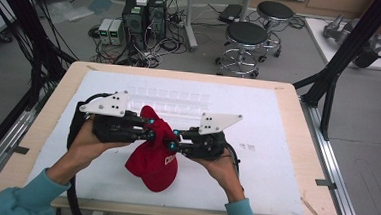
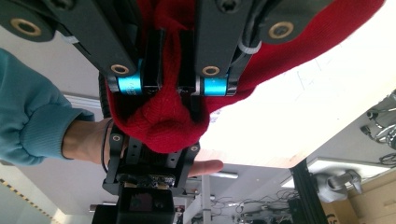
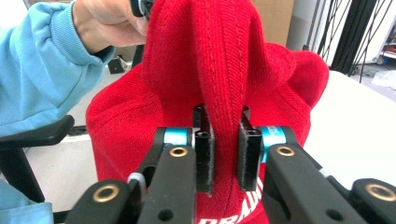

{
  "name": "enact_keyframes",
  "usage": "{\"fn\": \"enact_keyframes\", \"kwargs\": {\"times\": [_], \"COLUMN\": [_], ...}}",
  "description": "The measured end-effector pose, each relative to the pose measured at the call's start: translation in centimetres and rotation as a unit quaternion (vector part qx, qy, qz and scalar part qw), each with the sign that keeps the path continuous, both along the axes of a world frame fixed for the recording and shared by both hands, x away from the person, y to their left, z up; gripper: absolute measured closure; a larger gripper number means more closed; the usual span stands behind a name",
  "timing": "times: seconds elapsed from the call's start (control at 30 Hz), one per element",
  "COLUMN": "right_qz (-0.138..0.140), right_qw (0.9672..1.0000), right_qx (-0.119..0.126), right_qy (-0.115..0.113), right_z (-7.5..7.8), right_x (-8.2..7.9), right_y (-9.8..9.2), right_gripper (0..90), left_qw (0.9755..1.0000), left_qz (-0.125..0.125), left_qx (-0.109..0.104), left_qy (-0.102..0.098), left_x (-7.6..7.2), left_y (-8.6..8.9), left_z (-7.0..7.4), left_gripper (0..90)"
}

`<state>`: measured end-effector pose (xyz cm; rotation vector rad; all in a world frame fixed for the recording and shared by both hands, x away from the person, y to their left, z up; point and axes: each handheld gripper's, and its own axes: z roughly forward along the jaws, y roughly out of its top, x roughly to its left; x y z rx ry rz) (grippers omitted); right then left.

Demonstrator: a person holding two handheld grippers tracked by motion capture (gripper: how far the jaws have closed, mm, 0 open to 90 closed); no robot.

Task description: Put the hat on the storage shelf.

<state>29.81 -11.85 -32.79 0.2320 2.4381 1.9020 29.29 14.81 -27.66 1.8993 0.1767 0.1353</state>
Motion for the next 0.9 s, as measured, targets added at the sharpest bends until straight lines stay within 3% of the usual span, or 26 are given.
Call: {"fn": "enact_keyframes", "kwargs": {"times": [0.17,0.27,0.43,0.5,0.77,0.9], "right_qz": [-0.002,-0.004,-0.006,-0.007,-0.012,-0.018], "right_qw": [1.0,1.0,1.0,1.0,0.9999,0.9998], "right_qx": [-0.004,-0.002,0.0,0.002,0.005,0.011], "right_qy": [-0.001,0.0,-0.001,0.001,0.002,-0.002], "right_z": [0.1,0.1,0.1,0.1,0.2,0.3], "right_x": [-0.2,-0.1,-0.2,-0.2,-0.3,-0.3], "right_y": [0.0,0.0,-0.2,-0.3,-0.6,-1.0], "right_gripper": [83.3,83.4,83.4,83.4,83.4,83.4], "left_qw": [1.0,0.9993,0.9955,0.9944,0.9941,0.9929], "left_qz": [0.002,0.036,0.094,0.105,0.105,0.111], "left_qx": [0.001,0.01,0.007,0.0,-0.026,-0.04], "left_qy": [-0.005,0.001,0.011,0.014,0.002,0.016], "left_x": [0.0,-0.2,0.1,0.2,0.0,0.0], "left_y": [0.1,0.1,0.4,0.8,2.3,3.4], "left_z": [-0.1,0.1,-0.2,-0.4,-0.5,-0.3], "left_gripper": [84.3,75.0,27.9,16.7,16.8,16.3]}}
